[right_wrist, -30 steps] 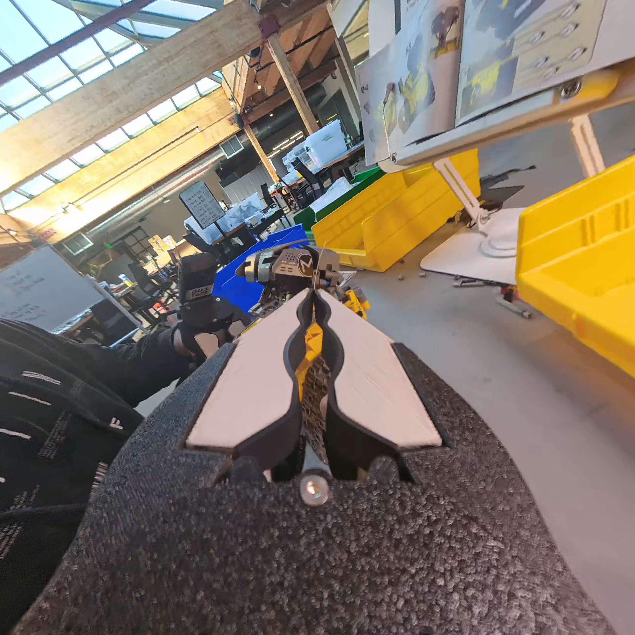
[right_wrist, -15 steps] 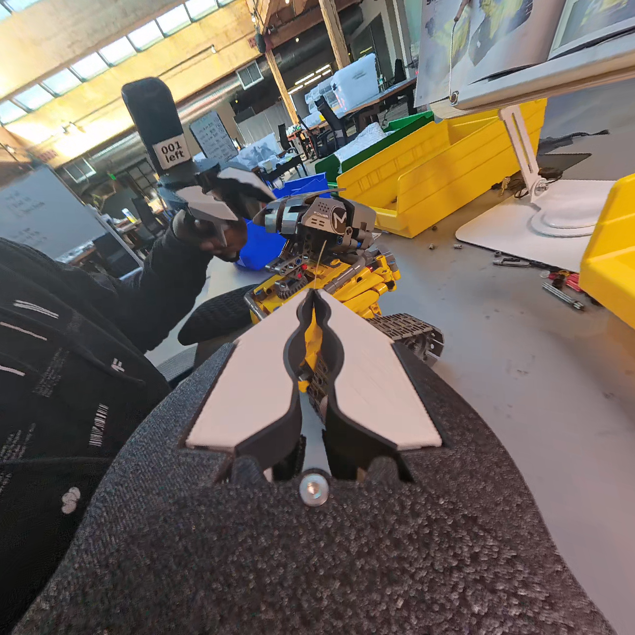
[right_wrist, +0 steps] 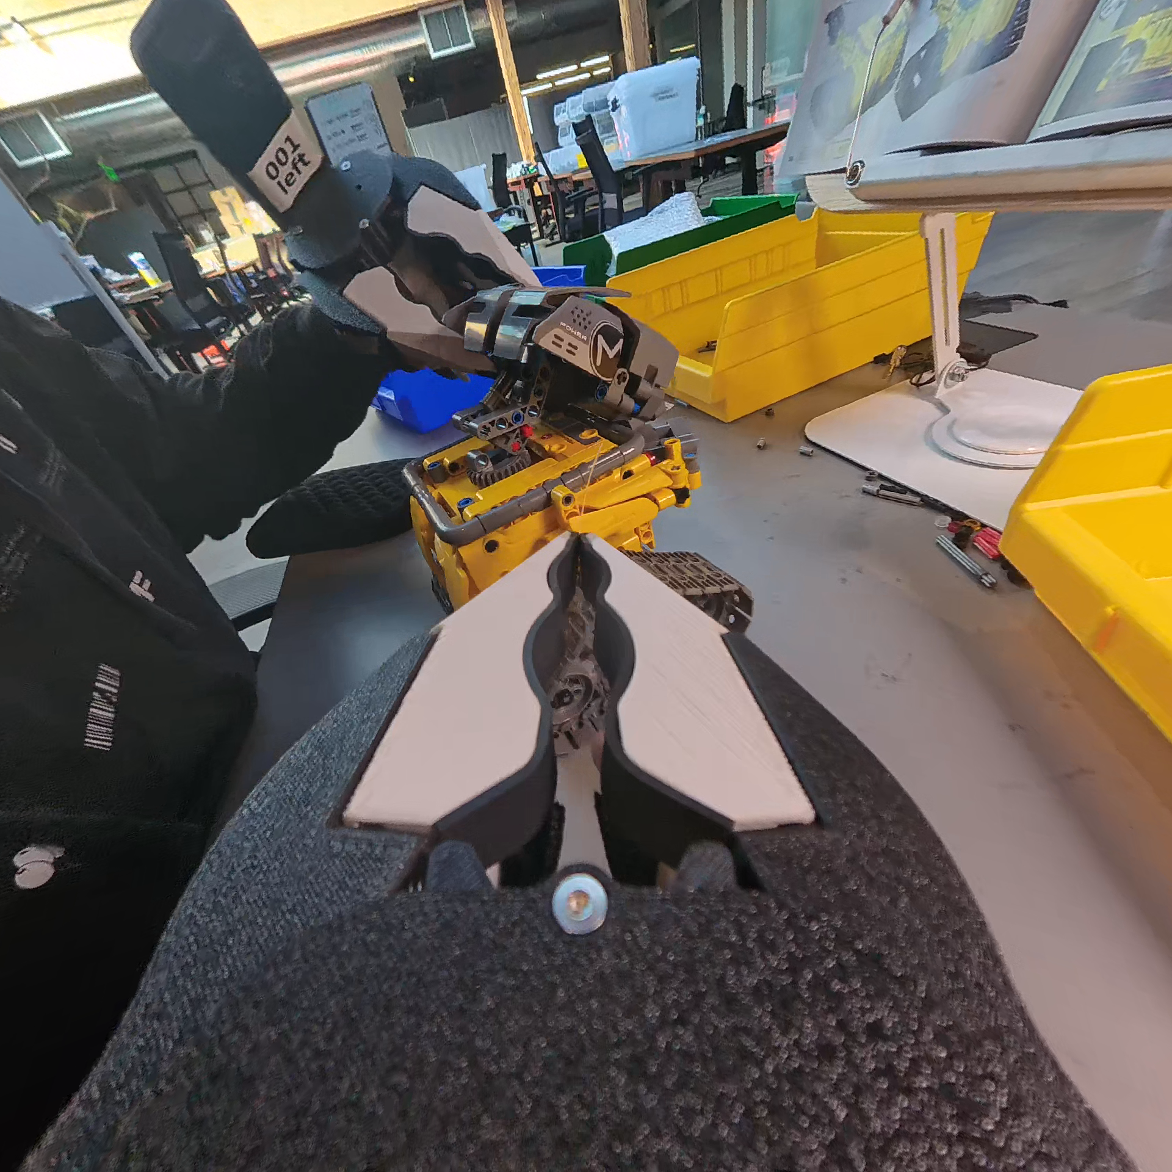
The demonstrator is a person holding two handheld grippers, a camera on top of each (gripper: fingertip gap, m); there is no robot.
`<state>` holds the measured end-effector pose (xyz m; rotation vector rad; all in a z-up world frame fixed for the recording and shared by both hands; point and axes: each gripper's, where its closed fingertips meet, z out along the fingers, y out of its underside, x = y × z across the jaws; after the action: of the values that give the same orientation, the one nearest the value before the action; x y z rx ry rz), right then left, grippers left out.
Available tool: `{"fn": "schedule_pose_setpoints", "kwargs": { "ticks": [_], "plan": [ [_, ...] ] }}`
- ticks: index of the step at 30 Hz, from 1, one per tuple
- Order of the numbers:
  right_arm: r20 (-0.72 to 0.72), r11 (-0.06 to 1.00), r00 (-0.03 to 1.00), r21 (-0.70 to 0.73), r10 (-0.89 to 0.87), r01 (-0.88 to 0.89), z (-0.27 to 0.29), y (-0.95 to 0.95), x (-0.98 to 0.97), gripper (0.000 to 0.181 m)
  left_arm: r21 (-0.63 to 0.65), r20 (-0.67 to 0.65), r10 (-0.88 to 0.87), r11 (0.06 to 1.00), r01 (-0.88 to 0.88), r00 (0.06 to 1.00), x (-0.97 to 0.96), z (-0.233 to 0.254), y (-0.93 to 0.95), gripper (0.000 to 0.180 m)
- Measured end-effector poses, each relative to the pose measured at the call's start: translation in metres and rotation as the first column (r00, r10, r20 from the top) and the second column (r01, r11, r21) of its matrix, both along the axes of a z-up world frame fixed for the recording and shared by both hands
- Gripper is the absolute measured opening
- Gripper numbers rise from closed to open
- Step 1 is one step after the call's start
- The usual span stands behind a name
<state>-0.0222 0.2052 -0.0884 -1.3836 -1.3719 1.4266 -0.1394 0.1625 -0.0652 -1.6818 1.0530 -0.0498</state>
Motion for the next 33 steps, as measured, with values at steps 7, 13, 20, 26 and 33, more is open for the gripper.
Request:
{"fn": "schedule_pose_setpoints", "kwargs": {
  "ticks": [7,13,20,26,33],
  "plan": [
    [0.008,0.996,0.996,0.018,0.084,-0.084,-0.005,-0.02,-0.001,0.0,-0.082,0.123,-0.228,0.968,0.239,0.966,-0.01,0.0,0.0,0.035],
    [0.02,0.992,0.992,0.025,0.122,-0.122,-0.009,-0.027,-0.001,0.0,-0.144,0.189,-0.203,0.962,0.232,0.961,-0.012,0.008,-0.003,0.046],
    [0.02,0.988,0.988,0.033,0.15,-0.151,-0.012,-0.032,-0.002,0.0,-0.126,0.252,-0.105,0.982,0.141,0.962,0.001,0.025,-0.028,0.04],
    [0.0,0.982,0.982,-0.015,0.19,-0.19,-0.008,-0.042,-0.004,0.0,-0.133,0.396,-0.048,0.985,0.109,0.917,0.027,0.04,-0.05,0.029],
    [0.012,0.942,0.942,-0.043,0.335,-0.334,0.003,-0.08,-0.007,0.0,-0.331,0.502,0.008,0.925,0.184,0.865,0.078,0.004,-0.06,0.027]
  ]
}}
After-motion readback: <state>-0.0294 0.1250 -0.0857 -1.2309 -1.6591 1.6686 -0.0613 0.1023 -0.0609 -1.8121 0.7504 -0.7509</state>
